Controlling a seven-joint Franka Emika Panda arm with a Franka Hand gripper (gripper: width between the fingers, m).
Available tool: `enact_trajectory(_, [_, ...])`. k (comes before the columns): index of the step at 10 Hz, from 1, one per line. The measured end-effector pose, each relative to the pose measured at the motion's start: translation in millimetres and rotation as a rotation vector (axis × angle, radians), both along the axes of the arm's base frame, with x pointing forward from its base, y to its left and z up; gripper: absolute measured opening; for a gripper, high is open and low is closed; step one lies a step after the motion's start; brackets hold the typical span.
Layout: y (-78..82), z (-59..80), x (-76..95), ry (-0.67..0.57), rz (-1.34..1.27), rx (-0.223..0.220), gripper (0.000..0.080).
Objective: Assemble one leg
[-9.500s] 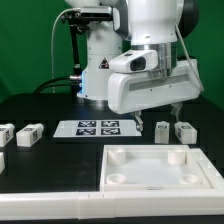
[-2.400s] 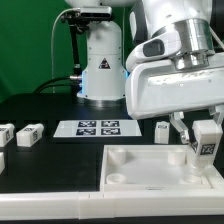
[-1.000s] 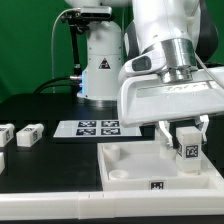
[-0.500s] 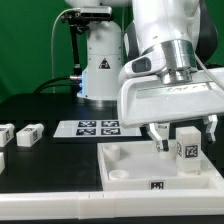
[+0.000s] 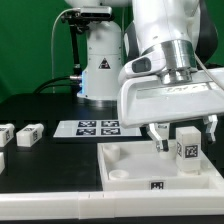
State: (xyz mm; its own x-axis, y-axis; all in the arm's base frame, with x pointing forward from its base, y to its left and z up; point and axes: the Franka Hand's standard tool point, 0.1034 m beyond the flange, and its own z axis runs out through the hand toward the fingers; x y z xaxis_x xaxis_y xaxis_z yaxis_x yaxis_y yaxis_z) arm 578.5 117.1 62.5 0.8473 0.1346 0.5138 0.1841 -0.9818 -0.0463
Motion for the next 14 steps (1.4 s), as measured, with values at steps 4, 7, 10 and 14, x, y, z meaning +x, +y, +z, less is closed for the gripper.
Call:
enact_trajectory(4, [1.5, 2.6, 0.3, 0.143, -0.041, 0.017, 0.0649])
enact_trajectory(7, [7.5, 8.7, 8.8, 0.385, -0.029, 0.024, 0.0649])
enact_trajectory(10, [2.8, 7.0, 11.9, 0.4, -0.023, 0.021, 0.0649])
enact_trajectory(14, [-2.2, 5.0, 13.1, 0.396, -0.02, 0.018, 0.0381])
